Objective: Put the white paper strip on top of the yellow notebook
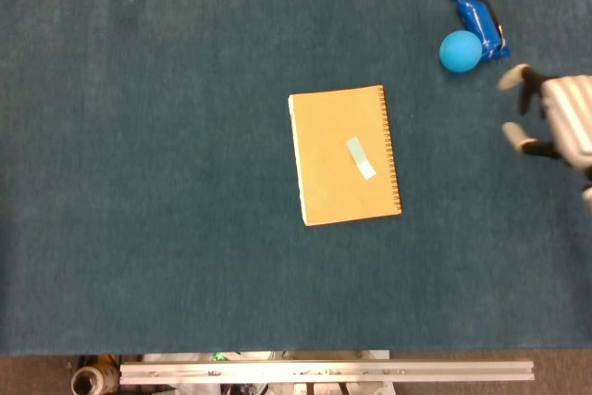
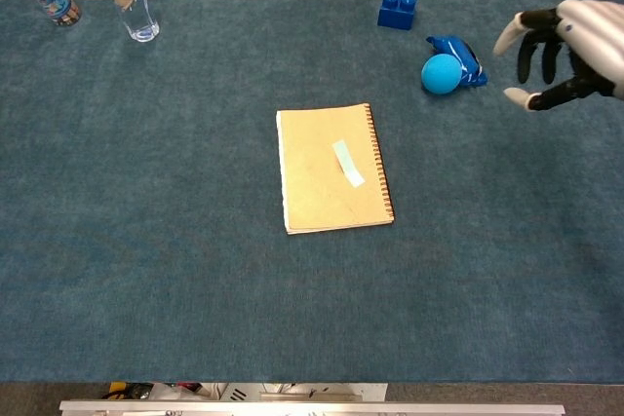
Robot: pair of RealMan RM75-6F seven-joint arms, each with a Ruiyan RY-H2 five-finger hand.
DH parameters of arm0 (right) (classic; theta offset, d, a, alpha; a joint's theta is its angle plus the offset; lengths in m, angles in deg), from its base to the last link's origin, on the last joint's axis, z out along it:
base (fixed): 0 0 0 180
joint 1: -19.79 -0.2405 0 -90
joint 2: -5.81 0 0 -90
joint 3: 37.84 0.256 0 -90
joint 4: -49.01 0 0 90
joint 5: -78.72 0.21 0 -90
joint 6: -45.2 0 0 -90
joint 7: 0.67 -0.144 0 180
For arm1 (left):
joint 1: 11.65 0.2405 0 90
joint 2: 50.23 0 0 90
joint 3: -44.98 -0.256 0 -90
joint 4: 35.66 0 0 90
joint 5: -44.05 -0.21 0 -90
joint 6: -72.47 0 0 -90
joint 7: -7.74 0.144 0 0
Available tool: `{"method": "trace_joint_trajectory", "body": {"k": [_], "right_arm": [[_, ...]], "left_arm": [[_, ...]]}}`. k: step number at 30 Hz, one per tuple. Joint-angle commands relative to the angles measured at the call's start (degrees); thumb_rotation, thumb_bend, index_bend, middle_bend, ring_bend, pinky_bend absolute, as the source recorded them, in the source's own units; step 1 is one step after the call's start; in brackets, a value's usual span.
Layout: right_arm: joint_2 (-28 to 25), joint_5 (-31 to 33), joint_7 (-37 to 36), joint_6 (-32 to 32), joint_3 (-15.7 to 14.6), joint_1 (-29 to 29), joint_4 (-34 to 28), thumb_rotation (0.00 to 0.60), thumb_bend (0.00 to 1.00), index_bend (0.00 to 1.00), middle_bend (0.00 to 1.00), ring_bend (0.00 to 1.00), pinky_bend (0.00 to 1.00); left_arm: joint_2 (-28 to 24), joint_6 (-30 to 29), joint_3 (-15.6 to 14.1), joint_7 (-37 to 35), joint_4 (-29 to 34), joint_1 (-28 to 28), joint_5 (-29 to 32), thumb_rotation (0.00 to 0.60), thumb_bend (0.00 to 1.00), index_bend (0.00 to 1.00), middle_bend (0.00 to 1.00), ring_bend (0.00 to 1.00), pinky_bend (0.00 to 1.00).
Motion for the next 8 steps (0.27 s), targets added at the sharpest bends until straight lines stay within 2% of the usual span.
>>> {"method": "trace_joint_trajectory", "body": {"k": [1, 8], "right_arm": [[-2.4, -3.7, -1.1, 5.1, -1.2, 4.4, 0.8, 0.59, 0.23, 0.39, 0.54, 0.54, 0.75], [-4.3, -7.3, -4.2, 13.7, -2.4, 13.0, 2.6, 0.591, 0.23, 0.38, 0.53, 0.53, 0.72]], "left_arm": [[0.3, 0.4, 0.0, 0.1, 0.0, -0.4, -0.1, 0.6, 0.26, 0.17, 0.31, 0.28, 0.23], [0.7, 0.4, 0.1, 1.2, 0.7, -1.0, -0.8, 0.6, 0.26, 0.17, 0.31, 0.28, 0.23]]}}
